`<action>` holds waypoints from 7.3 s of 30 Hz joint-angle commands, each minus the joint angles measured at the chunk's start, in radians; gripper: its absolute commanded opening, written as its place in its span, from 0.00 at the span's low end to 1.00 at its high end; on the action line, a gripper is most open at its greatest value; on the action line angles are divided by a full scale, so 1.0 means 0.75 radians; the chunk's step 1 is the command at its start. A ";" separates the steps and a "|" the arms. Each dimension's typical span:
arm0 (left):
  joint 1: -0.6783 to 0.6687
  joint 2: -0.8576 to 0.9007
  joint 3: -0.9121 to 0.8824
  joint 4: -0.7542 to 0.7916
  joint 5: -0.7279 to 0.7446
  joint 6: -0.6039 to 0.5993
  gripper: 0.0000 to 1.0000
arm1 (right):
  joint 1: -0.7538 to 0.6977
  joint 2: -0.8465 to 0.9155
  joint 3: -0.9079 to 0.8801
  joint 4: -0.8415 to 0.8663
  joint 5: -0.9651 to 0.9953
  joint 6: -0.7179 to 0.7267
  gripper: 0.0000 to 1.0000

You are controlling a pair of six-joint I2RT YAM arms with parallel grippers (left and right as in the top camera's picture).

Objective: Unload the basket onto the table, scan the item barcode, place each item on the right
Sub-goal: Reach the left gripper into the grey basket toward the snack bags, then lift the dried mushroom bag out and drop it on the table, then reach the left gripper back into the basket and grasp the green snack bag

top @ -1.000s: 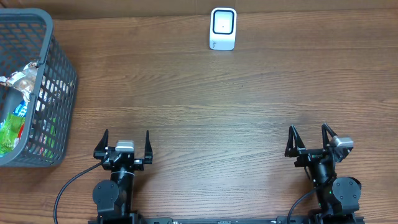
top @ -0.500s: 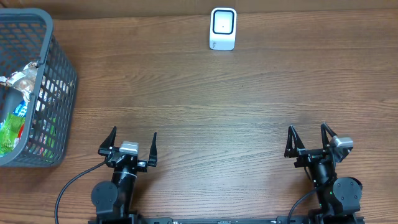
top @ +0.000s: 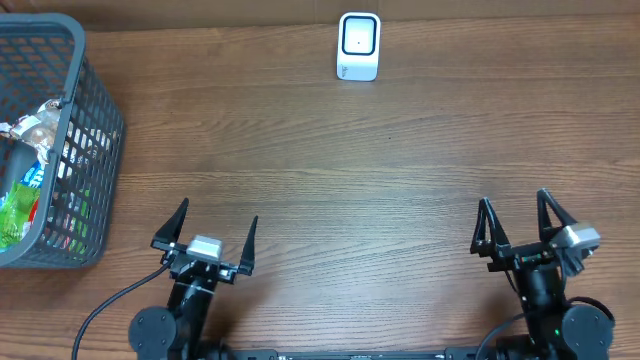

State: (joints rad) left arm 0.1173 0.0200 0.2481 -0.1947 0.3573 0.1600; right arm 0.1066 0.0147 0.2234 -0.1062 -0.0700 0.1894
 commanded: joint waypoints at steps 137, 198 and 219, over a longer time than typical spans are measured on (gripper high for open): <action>0.375 2.280 2.881 -1.773 -0.011 -0.102 0.04 | 0.006 1.748 1.781 -1.125 -0.348 -0.139 1.00; 0.990 2.615 2.852 -1.943 -0.565 -0.639 1.00 | 0.006 1.749 1.781 -1.094 -0.348 -0.143 1.00; 1.056 2.615 1.753 -1.032 -0.482 -0.691 1.00 | 0.006 1.749 1.781 -1.093 -0.348 -0.143 1.00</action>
State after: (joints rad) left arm 0.9146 1.9842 1.6585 -1.0233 0.0223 -0.3134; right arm 0.1062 1.3270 1.5307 -0.9279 -0.3332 0.0788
